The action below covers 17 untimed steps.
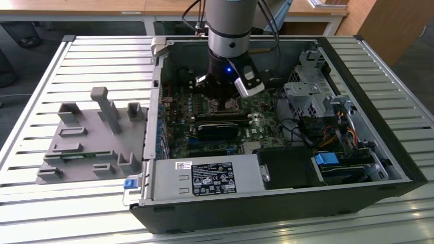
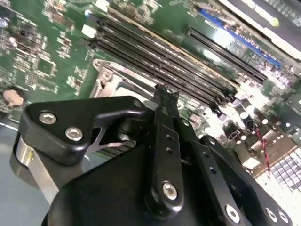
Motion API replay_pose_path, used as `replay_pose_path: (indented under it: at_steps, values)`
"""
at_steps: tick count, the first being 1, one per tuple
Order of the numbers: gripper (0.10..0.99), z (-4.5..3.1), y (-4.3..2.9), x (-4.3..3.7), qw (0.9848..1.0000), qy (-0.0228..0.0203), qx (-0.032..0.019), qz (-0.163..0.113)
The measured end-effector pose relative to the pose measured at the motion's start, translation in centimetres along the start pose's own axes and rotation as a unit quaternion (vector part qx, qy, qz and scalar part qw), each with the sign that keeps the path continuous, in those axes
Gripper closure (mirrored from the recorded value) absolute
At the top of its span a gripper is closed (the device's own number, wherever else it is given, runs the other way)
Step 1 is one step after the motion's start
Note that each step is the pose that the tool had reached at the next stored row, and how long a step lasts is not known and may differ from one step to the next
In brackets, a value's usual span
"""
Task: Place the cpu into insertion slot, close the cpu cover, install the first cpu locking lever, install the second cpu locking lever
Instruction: 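Install the second cpu locking lever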
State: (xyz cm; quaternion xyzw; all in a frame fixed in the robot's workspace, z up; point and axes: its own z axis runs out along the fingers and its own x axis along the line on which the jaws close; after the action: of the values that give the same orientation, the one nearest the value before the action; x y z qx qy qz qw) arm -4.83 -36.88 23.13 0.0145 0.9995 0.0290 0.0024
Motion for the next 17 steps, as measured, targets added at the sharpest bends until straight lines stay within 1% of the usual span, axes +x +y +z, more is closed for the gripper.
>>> replay_pose_path:
  at_steps: [2, 5, 7, 10, 12, 15, 17]
  values:
    - [0.980, 0.17, -0.02, 0.11, 1.0000, 0.0001, 0.0001, 0.000]
    - [0.980, 0.56, -0.05, 0.26, 1.0000, 0.0001, -0.0016, 0.000]
    - [0.980, 0.67, -0.19, 0.30, 1.0000, 0.0003, -0.0043, 0.000]
    - [0.980, 0.73, -0.69, 0.51, 0.9999, 0.0004, -0.0104, 0.000]
    - [0.980, 0.73, -0.88, 0.72, 0.9999, 0.0004, -0.0118, 0.000]
    - [0.980, 0.76, -0.94, 1.11, 0.9999, 0.0006, -0.0132, -0.002]
    - [0.980, 0.89, -0.94, 1.20, 0.9999, 0.0006, -0.0146, -0.003]
